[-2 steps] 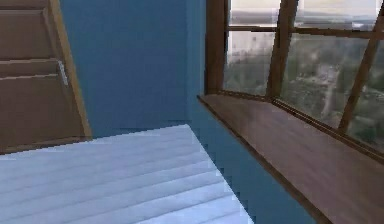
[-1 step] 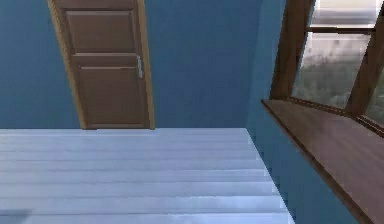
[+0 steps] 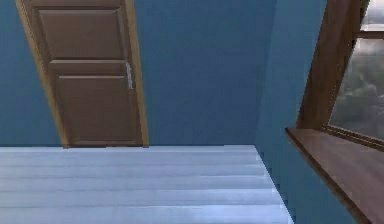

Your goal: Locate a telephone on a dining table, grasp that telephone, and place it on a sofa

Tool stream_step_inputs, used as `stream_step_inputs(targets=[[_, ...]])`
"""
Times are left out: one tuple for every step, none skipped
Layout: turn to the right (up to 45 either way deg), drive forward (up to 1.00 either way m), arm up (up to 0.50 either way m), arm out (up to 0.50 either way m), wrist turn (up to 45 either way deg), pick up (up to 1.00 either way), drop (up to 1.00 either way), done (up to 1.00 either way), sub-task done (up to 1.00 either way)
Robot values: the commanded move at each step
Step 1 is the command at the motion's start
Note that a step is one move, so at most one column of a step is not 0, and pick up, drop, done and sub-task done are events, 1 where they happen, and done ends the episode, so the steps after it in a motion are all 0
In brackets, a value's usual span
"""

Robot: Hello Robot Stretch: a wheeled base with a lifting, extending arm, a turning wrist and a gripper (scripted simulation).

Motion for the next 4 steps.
stream_step_inputs(targets=[[-45.0, 0.00, 0.00, 0.00, 0.0, 0.00, 0.00, 0.00, 0.00], [-30.0, 0.00, 0.00, 0.00, 0.0, 0.00, 0.00, 0.00, 0.00], [0.0, 0.70, 0.00, 0.00, 0.0, 0.00, 0.00, 0.00, 0.00], [-27.0, 0.00, 0.00, 0.00, 0.0, 0.00, 0.00, 0.00, 0.00]])
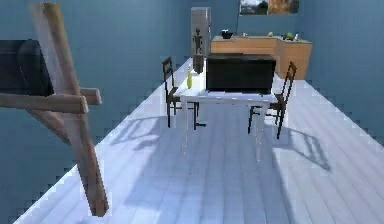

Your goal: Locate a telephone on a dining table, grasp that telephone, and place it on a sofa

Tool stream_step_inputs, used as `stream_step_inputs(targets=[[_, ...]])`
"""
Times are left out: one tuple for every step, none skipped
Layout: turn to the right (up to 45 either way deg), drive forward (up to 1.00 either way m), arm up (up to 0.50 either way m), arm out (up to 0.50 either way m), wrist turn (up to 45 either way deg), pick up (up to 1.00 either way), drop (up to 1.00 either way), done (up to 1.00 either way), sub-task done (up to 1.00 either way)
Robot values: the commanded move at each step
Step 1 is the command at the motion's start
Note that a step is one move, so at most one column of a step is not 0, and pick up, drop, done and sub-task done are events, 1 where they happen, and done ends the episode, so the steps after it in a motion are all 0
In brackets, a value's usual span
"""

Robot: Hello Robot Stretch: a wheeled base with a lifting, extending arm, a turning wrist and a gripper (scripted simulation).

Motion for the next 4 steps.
stream_step_inputs(targets=[[0.0, 1.00, 0.00, 0.00, 0.0, 0.00, 0.00, 0.00, 0.00], [45.0, 0.00, 0.00, 0.00, 0.0, 0.00, 0.00, 0.00, 0.00], [24.0, 0.00, 0.00, 0.00, 0.0, 0.00, 0.00, 0.00, 0.00], [0.0, 0.90, 0.00, 0.00, 0.0, 0.00, 0.00, 0.00, 0.00]])
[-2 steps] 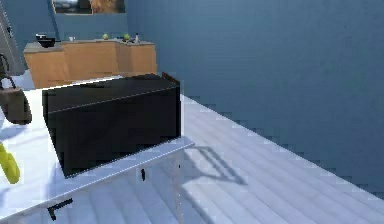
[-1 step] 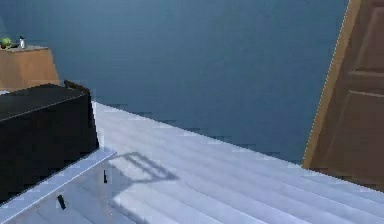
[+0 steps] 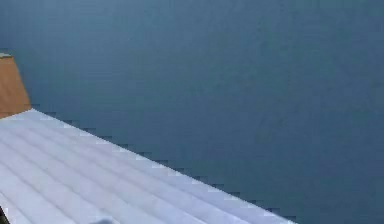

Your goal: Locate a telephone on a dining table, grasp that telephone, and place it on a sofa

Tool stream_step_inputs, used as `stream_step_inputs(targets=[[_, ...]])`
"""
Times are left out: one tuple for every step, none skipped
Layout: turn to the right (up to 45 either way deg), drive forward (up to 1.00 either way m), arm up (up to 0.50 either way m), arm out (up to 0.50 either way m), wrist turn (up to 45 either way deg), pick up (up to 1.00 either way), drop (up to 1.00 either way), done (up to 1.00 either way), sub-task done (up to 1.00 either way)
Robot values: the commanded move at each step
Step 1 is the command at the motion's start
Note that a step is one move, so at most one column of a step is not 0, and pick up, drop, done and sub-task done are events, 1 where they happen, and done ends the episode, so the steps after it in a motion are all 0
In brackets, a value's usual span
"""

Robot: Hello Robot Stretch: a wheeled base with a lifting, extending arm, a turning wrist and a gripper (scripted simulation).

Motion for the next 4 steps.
stream_step_inputs(targets=[[33.0, 0.00, 0.00, 0.00, 0.0, 0.00, 0.00, 0.00, 0.00], [0.0, 0.05, 0.00, 0.00, 0.0, 0.00, 0.00, 0.00, 0.00], [-45.0, 0.00, 0.00, 0.00, 0.0, 0.00, 0.00, 0.00, 0.00], [-12.0, 0.00, 0.00, 0.00, 0.0, 0.00, 0.00, 0.00, 0.00]])
